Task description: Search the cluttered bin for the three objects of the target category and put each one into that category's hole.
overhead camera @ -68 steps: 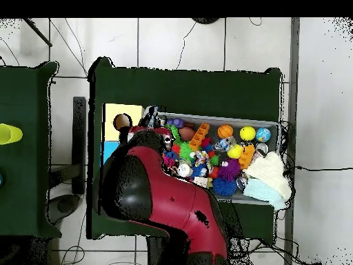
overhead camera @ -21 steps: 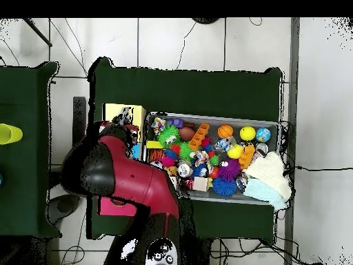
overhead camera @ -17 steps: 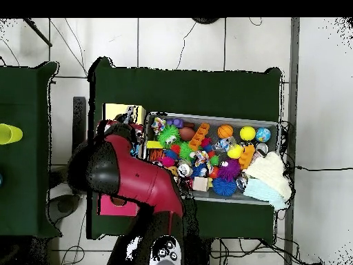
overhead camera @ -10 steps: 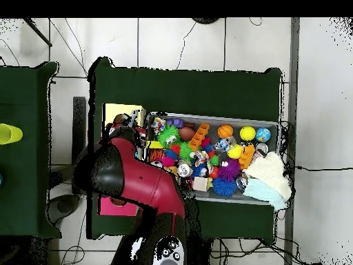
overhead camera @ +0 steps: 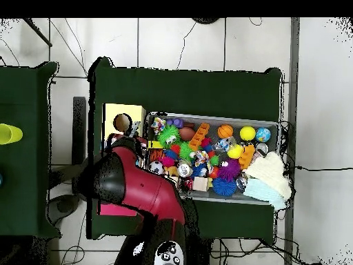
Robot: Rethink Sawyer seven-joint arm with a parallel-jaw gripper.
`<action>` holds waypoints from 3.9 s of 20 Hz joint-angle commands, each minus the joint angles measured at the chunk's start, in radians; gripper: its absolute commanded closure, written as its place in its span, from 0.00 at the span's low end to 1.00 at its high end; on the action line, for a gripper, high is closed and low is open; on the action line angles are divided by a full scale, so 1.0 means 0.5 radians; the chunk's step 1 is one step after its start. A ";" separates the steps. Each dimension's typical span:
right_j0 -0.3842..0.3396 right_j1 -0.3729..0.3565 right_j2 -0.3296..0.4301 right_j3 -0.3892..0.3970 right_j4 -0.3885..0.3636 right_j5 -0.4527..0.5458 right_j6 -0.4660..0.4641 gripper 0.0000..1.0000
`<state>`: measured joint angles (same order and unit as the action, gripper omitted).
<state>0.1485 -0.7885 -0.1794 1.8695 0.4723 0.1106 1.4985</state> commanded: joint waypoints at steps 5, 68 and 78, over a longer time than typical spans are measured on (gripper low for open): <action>0.026 -0.051 0.179 0.320 0.014 -0.074 0.568 1.00; -0.292 0.182 -0.071 -0.393 -0.024 0.430 0.361 0.00; -0.583 0.445 -0.012 -0.451 0.009 0.297 0.425 0.00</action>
<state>-0.0659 -0.6940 -0.2695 1.6807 0.4888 0.2588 1.5440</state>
